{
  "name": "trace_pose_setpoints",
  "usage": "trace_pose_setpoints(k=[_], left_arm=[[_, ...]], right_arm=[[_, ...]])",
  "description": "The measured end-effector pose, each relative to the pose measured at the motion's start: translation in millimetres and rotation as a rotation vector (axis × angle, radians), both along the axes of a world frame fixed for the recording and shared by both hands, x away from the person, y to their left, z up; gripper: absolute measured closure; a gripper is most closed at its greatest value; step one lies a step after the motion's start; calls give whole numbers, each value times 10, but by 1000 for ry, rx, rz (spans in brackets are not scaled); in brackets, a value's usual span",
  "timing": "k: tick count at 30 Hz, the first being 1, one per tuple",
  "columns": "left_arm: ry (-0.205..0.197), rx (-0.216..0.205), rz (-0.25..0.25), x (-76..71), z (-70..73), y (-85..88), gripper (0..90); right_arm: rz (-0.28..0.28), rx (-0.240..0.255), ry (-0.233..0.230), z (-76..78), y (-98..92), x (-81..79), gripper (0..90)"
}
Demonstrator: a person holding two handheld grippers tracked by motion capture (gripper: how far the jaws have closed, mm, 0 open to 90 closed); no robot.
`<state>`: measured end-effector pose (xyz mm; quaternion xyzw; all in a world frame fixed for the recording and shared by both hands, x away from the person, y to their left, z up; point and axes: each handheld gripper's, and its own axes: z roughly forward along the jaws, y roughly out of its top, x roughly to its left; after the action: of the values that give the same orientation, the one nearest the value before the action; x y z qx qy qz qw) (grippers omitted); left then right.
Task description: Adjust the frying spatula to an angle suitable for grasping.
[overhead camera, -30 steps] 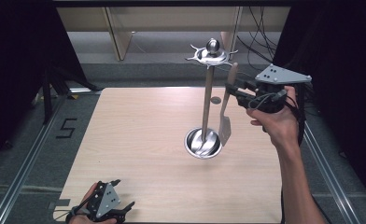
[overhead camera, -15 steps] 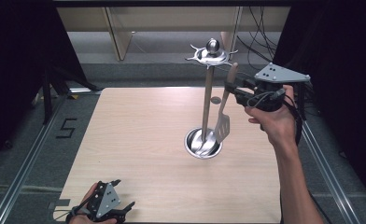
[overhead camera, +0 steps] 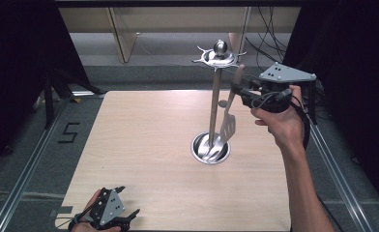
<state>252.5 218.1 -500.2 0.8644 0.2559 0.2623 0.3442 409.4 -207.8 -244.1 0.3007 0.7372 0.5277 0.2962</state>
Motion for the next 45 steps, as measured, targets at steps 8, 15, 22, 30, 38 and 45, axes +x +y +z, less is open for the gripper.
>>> trace_pose_setpoints(k=[8, 15, 22, 30, 38, 45], left_arm=[[1, -1, 0, 0, 1, 2, 151], [2, 8, -3, 1, 2, 4, 151], [-5, -9, 10, 3, -10, -6, 151], [-5, -9, 11, 4, -12, -5, 151], [-13, 23, 5, 14, 0, 7, 151], [-13, -2, 6, 16, -5, -14, 151]], right_arm=[[16, 26, 11, -47, -24, -5, 632], [15, 72, 16, -161, -158, -102, 529], [21, 77, 43, -386, -306, -222, 469], [8, 61, 73, -690, -367, -271, 441], [-8, 46, 110, -854, -388, -321, 417], [1, -8, 134, -1004, -381, -336, 411]])
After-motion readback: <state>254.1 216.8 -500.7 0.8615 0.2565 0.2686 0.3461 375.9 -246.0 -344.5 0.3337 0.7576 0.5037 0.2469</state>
